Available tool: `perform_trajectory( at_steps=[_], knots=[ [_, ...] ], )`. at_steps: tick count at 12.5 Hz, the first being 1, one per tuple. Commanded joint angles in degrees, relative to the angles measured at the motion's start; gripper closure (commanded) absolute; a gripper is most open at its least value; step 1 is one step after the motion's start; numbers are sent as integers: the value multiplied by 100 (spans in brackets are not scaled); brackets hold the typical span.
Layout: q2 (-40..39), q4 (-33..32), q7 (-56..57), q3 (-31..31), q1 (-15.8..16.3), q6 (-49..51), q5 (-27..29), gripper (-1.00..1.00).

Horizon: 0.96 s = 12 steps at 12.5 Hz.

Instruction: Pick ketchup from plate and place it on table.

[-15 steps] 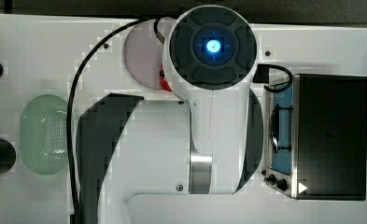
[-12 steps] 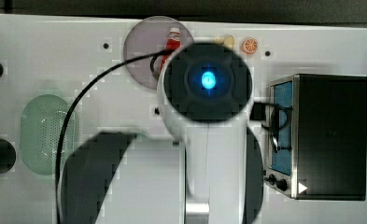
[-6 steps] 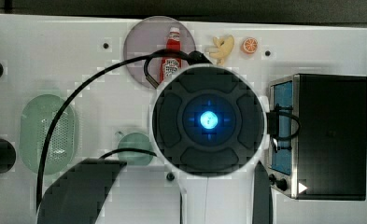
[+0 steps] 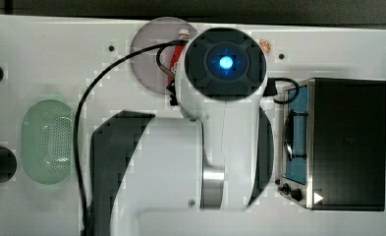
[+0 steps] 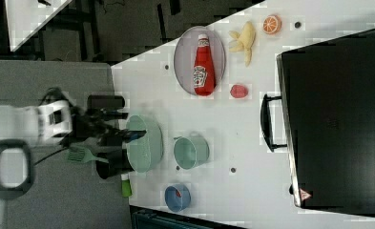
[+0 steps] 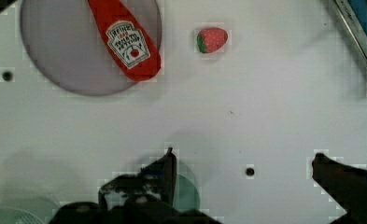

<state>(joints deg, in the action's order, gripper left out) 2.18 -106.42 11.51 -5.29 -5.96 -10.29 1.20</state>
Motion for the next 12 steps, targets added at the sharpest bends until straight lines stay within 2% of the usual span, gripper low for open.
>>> perform_trajectory(
  at_steps=[1, 7, 12],
  knots=[
    [-446, 45, 853, -104, 40, -174, 15, -100],
    [-1539, 234, 993, -269, 168, -1090, 11, -100],
    [-2344, 320, 1976, -272, 223, -2066, -132, -100]
  ],
)
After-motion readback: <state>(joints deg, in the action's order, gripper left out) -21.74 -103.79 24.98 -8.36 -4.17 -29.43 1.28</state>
